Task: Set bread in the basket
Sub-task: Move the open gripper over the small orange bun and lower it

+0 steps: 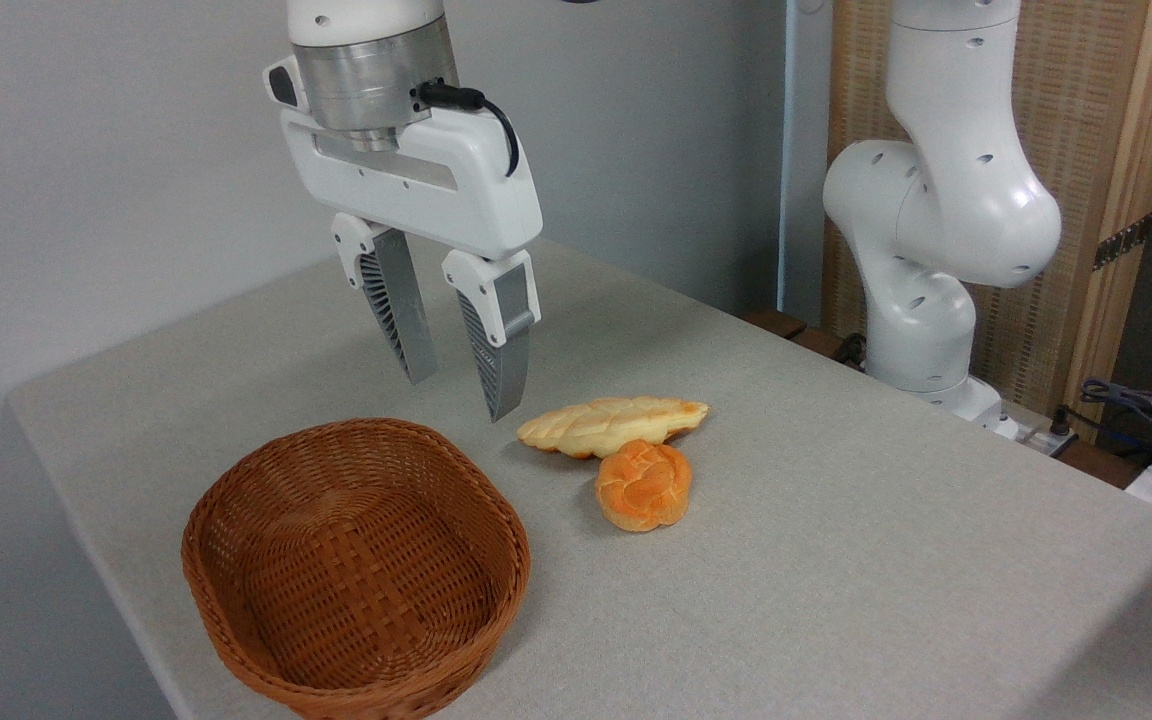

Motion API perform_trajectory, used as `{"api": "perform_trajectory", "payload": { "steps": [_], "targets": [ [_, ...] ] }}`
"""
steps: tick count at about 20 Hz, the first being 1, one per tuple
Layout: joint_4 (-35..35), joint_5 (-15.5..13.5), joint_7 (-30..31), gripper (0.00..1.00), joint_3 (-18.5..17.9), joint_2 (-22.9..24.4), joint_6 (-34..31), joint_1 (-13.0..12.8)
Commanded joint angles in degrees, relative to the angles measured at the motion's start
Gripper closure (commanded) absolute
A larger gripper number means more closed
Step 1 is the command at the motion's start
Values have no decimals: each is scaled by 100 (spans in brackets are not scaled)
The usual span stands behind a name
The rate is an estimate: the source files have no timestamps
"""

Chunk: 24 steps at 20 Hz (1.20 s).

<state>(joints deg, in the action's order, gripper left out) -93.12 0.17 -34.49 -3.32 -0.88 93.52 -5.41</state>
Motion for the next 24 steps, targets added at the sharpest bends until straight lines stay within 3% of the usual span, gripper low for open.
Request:
{"api": "perform_trajectory", "payload": {
  "steps": [1, 11, 14, 19, 24],
  "targets": [
    [92, -9, -22, 0, -98, 9, -246, -82],
    [-179, -17, -22, 0, -90, 193, -177, -83],
    [-802, -17, -22, 0, -81, 579, 130, -117],
    [-2409, -9, -31, 0, -98, 1589, 939, -399],
    [-3940, 44, -40, 0, -107, 2504, 1361, -443]
  ]
}}
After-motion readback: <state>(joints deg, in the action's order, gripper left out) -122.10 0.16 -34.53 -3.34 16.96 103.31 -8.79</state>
